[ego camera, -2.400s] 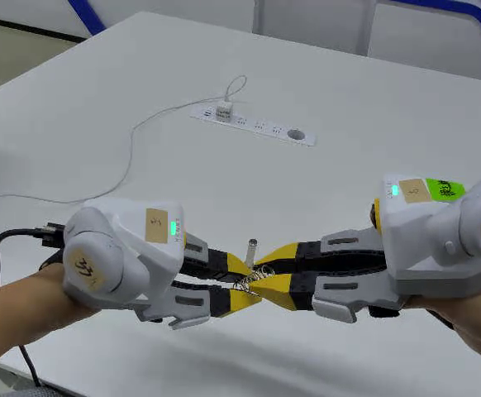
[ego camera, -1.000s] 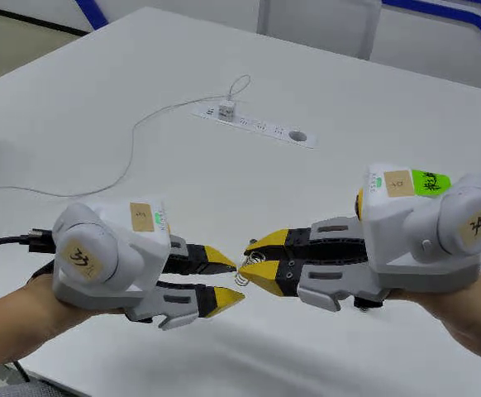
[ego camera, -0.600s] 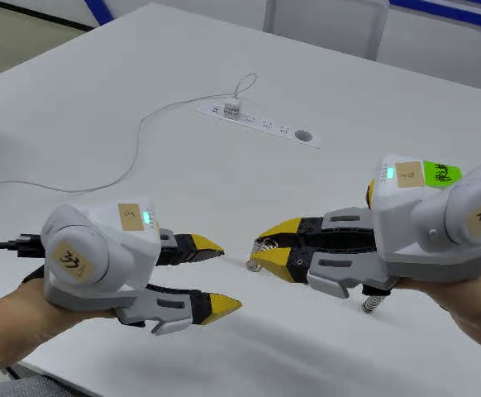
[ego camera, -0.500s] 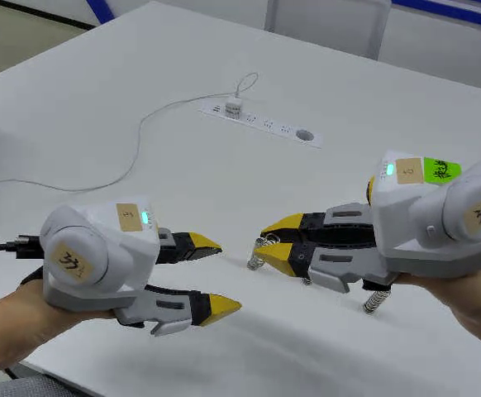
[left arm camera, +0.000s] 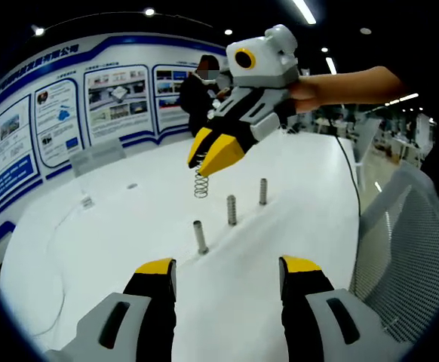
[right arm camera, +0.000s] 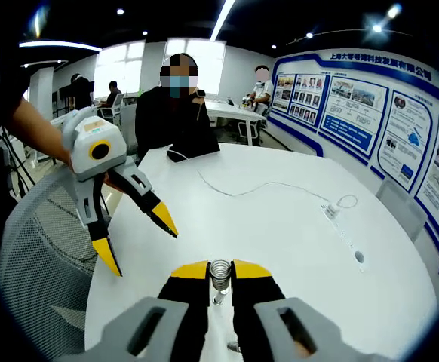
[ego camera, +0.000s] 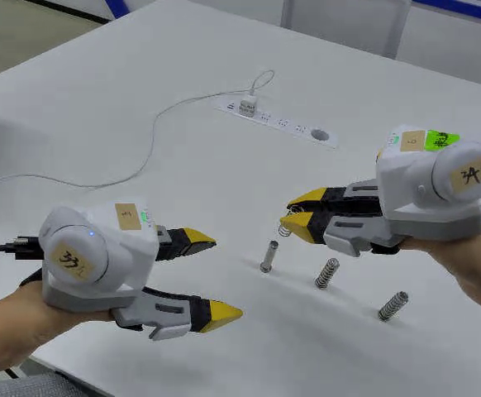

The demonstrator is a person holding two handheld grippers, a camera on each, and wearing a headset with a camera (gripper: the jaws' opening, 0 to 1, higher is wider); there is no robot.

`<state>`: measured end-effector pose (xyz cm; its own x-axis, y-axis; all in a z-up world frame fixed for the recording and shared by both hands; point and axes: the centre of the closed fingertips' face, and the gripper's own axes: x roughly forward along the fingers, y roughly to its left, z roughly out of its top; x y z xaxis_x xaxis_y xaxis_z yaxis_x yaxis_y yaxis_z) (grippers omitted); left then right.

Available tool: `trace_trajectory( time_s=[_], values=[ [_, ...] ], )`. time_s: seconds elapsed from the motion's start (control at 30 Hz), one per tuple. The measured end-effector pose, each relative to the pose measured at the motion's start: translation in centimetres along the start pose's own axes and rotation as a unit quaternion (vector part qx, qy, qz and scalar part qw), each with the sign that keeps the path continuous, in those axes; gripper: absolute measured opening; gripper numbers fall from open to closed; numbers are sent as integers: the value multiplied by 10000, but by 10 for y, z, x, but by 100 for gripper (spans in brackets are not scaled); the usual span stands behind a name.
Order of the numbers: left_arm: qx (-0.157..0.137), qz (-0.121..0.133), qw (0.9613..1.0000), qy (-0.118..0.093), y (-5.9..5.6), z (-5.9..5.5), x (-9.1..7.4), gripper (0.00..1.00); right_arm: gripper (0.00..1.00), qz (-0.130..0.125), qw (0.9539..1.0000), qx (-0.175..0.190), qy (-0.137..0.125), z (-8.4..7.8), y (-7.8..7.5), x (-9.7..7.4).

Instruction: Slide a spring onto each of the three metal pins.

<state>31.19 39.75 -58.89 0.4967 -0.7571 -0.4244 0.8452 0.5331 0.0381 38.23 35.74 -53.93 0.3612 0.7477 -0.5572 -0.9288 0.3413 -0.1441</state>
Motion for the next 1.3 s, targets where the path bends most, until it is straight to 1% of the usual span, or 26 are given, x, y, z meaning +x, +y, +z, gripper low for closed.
trace_trajectory(
  time_s=[0.13, 0.27, 0.37, 0.43, 0.5, 0.6, 0.73, 0.9, 1.0, 1.03, 1.1, 1.17, 1.3],
  values=[
    [-62, 71, 9999, 59, 4, -5, -3, 62, 10, -43, 9998, 133, 140, -6, -3, 8],
    [-212, 245, 9994, 136, 12, -12, -8, 69, 10, -51, 9994, 252, 221, -11, -4, 15],
    [-299, 301, 9990, 129, 15, -13, -11, 73, 11, -56, 9992, 282, 288, -15, -5, 18],
    [-385, 283, 9988, 89, 15, -12, -12, 75, 11, -66, 9989, 356, 309, -17, -8, 20],
    [-409, 284, 9987, 64, 15, -12, -12, 75, 11, -64, 9981, 524, 322, -18, -7, 21],
    [-429, 324, 9985, 87, 17, -12, -11, 78, 11, -101, 9978, 549, 365, -20, -8, 21],
    [-456, 349, 9983, 108, 18, -13, -10, 80, 11, -64, 9975, 577, 399, -24, -7, 21],
    [-463, 335, 9982, 190, 15, -16, -9, 81, 11, -32, 9971, 617, 437, -27, -5, 22],
    [-479, 333, 9981, 203, 13, -17, -9, 82, 11, -33, 9970, 630, 438, -28, -5, 23],
    [-505, 332, 9980, 196, 13, -17, -9, 82, 11, -35, 9970, 642, 433, -28, -5, 24],
    [-679, 390, 9969, 21, 16, -10, -10, 83, 11, -19, 9968, 673, 441, -29, -5, 26],
    [-795, 465, 9957, -87, 20, -6, -11, 84, 11, -11, 9967, 661, 473, -30, -4, 28],
    [-956, 523, 9939, -172, 25, -3, -13, 84, 11, -7, 9966, 627, 531, -33, -3, 31]
  ],
)
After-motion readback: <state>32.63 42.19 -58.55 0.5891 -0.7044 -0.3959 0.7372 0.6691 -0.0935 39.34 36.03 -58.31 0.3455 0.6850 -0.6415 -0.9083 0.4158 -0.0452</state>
